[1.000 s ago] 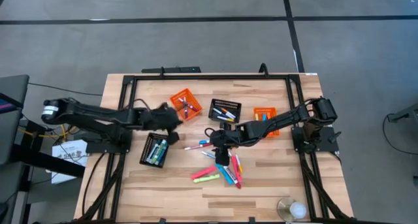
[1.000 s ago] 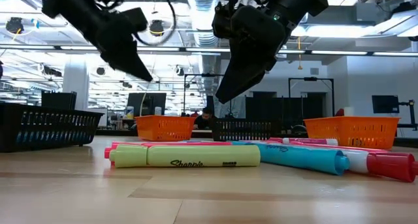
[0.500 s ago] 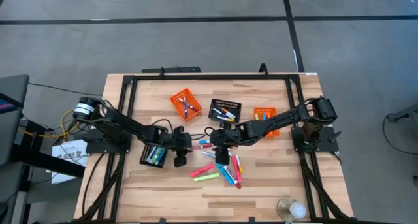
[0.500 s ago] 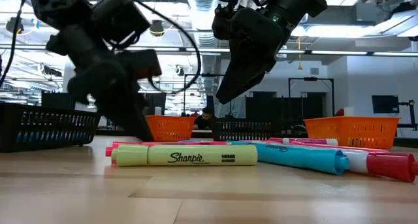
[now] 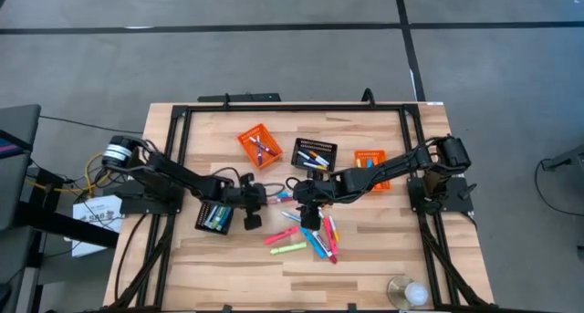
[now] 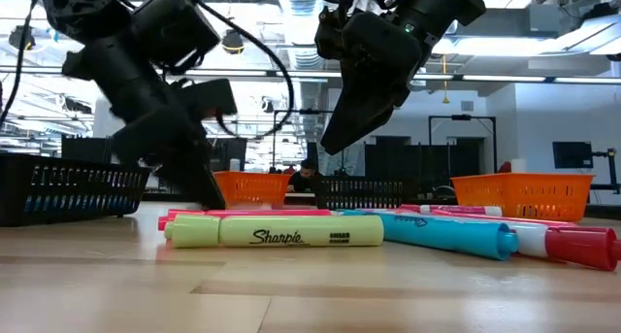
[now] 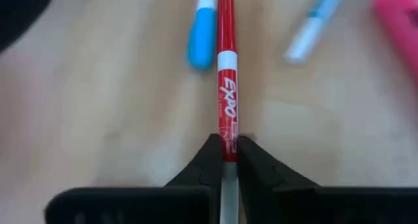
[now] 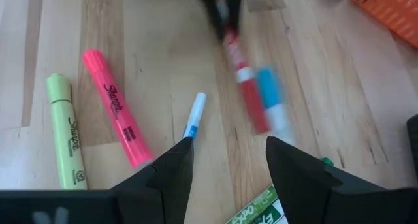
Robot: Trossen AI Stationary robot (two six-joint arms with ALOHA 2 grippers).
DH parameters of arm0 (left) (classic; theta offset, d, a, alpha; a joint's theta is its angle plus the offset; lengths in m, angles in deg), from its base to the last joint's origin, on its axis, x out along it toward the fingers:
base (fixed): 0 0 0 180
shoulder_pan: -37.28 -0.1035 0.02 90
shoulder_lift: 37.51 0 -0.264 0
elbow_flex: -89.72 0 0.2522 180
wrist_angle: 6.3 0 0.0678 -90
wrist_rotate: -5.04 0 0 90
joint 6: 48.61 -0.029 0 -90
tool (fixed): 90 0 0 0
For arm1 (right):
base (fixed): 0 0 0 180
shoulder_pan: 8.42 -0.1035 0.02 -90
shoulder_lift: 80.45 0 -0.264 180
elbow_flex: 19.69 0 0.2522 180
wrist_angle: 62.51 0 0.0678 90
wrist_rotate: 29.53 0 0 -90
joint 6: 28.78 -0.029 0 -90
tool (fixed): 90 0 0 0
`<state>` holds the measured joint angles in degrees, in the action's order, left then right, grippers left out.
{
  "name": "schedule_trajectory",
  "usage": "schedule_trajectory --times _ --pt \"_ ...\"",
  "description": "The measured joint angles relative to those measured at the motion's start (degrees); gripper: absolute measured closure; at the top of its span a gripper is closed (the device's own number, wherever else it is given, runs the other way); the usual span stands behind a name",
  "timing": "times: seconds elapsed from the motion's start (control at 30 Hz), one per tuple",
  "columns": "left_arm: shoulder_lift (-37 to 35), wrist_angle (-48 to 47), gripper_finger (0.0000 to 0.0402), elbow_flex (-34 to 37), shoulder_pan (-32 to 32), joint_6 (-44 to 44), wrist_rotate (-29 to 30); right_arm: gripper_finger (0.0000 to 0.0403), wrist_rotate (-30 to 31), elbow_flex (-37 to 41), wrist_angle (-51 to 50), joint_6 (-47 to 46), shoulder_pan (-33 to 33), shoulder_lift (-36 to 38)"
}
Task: Pick & Place Markers
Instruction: Put the red marker into the left orange bin
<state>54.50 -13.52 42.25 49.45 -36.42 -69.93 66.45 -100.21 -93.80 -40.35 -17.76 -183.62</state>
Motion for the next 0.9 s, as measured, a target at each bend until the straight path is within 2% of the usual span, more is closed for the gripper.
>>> schedule_trajectory --times 0.17,0.33,0.5,0.6,0.7,0.8,0.9 --pt "-11.4 -2.6 0.0369 -0.3 -0.3 -3.9 7.5 0.0221 0.0 0.0 0.0 0.0 0.0 0.0" --pt "-24.6 -11.1 0.0378 -0.2 -4.9 -6.4 15.9 0.0221 0.0 0.0 0.0 0.0 0.0 0.0" --pt "-32.7 -18.2 0.0368 -0.2 -13.8 -10.3 16.0 0.0221 0.0 0.0 0.0 0.0 0.0 0.0" --pt "-32.9 -19.8 0.0366 -0.2 -19.4 -10.5 10.1 0.0221 0.0 0.0 0.1 0.0 0.0 0.0" --pt "-29.8 -19.9 0.0368 -0.2 -23.4 -11.3 6.8 0.0221 0.0 0.0 0.1 0.0 0.1 0.0" --pt "-25.1 -19.9 0.0367 -0.2 -25.5 -21.2 5.5 0.0221 0.0 0.0 0.1 0.0 0.1 0.0" --pt "-20.7 -19.5 0.0365 -0.2 -25.9 -30.5 6.6 0.0221 0.0 0.0 0.1 0.0 0.1 0.0"
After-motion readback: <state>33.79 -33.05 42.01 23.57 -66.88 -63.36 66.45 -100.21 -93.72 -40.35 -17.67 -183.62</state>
